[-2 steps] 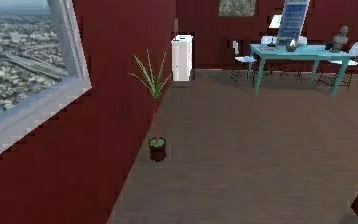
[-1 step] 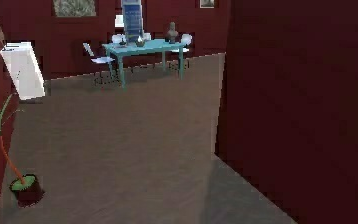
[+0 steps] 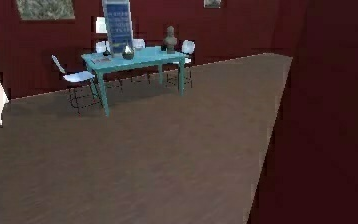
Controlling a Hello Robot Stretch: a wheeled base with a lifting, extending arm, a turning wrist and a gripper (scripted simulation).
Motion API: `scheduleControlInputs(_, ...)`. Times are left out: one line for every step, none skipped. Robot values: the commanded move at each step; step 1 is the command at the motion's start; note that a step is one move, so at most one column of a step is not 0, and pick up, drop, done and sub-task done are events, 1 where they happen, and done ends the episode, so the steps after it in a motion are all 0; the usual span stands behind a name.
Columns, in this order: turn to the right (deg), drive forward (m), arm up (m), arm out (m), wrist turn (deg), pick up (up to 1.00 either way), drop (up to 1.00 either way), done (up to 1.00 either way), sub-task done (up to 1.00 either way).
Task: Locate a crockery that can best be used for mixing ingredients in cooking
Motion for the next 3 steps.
scheduleControlInputs(0.0,0.65,0.00,0.00,0.0,0.00,0.00,0.00,0.00)
scheduleControlInputs(-18.0,0.00,0.00,0.00,0.0,0.00,0.00,0.00,0.00)
scheduleControlInputs(0.0,0.40,0.00,0.00,0.0,0.00,0.00,0.00,0.00)
